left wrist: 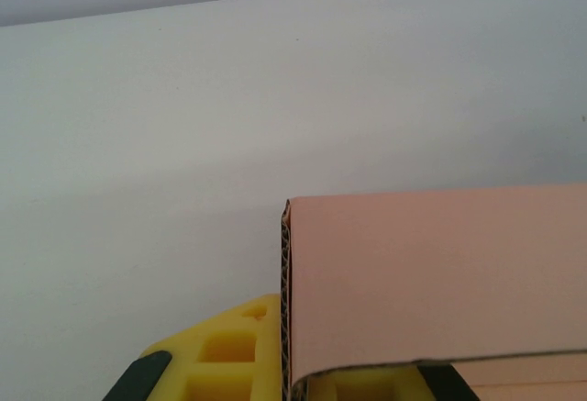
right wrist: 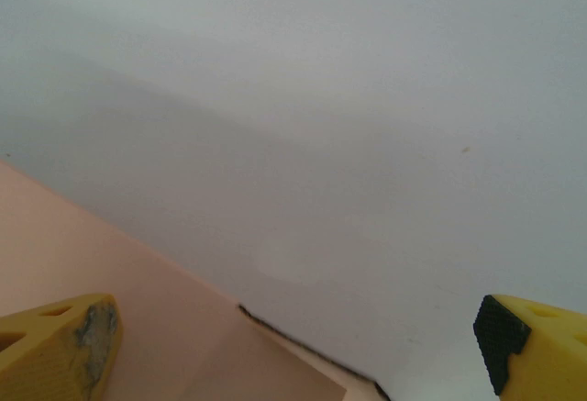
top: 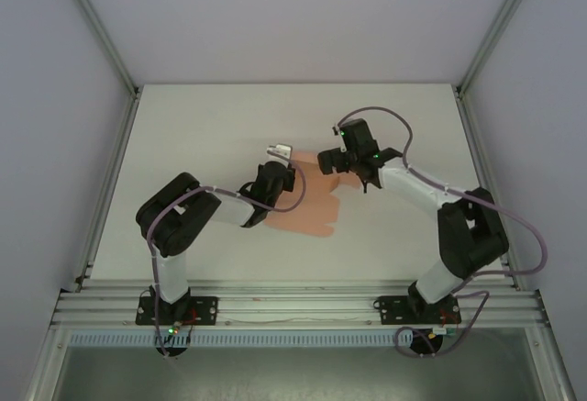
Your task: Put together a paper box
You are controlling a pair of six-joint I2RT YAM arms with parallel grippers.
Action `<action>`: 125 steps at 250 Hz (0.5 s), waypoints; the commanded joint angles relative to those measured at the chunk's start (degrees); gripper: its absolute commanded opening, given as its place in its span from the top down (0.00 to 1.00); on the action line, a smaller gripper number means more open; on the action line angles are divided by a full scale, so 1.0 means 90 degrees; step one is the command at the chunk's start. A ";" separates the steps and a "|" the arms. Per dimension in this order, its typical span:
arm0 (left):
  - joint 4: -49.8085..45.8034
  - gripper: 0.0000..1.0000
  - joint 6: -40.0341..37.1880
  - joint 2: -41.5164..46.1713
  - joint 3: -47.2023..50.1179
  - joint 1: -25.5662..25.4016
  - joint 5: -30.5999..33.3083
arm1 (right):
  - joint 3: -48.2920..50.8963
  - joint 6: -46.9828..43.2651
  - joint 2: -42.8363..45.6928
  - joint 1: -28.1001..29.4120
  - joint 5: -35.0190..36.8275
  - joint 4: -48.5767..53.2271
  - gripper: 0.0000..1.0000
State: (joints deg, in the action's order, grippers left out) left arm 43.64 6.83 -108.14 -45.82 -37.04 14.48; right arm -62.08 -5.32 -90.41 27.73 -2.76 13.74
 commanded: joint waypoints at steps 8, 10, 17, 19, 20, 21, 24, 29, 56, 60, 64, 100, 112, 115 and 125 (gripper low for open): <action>0.0052 1.00 0.0128 -0.0094 0.0136 -0.0013 0.0059 | 0.0160 0.0515 0.0849 -0.0078 0.0938 0.0349 0.00; 0.0053 1.00 0.0129 -0.0094 0.0144 -0.0015 0.0048 | 0.0179 0.0521 0.0893 -0.0094 0.0965 0.0354 0.00; 0.0050 1.00 0.0123 -0.0082 0.0149 -0.0013 0.0023 | 0.0248 0.0517 0.1037 -0.0145 0.1007 0.0388 0.00; 0.0053 1.00 0.0136 -0.0076 0.0150 -0.0010 0.0022 | 0.0268 0.0514 0.1075 -0.0167 0.1000 0.0402 0.00; 0.0058 1.00 0.0142 -0.0076 0.0150 -0.0013 0.0022 | 0.0282 0.0514 0.1092 -0.0178 0.1000 0.0410 0.00; 0.0056 1.00 0.0146 -0.0075 0.0145 -0.0014 0.0012 | 0.0289 0.0509 0.1111 -0.0184 0.1000 0.0413 0.00; 0.0059 1.00 0.0151 -0.0067 0.0152 -0.0016 0.0021 | 0.0318 0.0504 0.1163 -0.0220 0.0994 0.0432 0.00; 0.0063 1.00 0.0159 -0.0067 0.0158 -0.0016 0.0022 | 0.0388 0.0494 0.1232 -0.0264 0.0972 0.0462 0.00; 0.0063 1.00 0.0185 -0.0075 0.0152 -0.0016 0.0050 | 0.0652 0.0622 0.1383 -0.0513 0.0800 0.0824 0.00; 0.0064 1.00 0.0191 -0.0074 0.0156 -0.0008 0.0044 | 0.0689 0.0667 0.1379 -0.0526 0.0784 0.0867 0.00; 0.0054 1.00 0.0198 -0.0073 0.0157 -0.0015 0.0050 | 0.0717 0.0694 0.1369 -0.0539 0.0745 0.0903 0.00; 0.0093 1.00 0.0196 -0.0045 0.0165 -0.0015 -0.0037 | 0.0833 0.0882 0.1055 -0.0549 0.0040 0.0873 0.00; 0.0093 1.00 0.0189 -0.0054 0.0171 -0.0016 -0.0038 | 0.0801 0.1003 0.0889 -0.0537 -0.0083 0.0724 0.00; 0.0088 1.00 0.0187 -0.0054 0.0170 -0.0016 -0.0043 | 0.0787 0.1026 0.0838 -0.0540 -0.0097 0.0669 0.00; 0.0065 1.00 0.0198 -0.0062 0.0151 -0.0016 -0.0046 | 0.0719 0.1085 0.0689 -0.0538 -0.0190 0.0553 0.00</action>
State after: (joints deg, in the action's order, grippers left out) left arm 44.64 7.62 -108.14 -45.25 -37.04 14.39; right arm -55.05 1.37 -81.14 22.74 -0.78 19.57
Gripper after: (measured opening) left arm 0.093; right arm 0.997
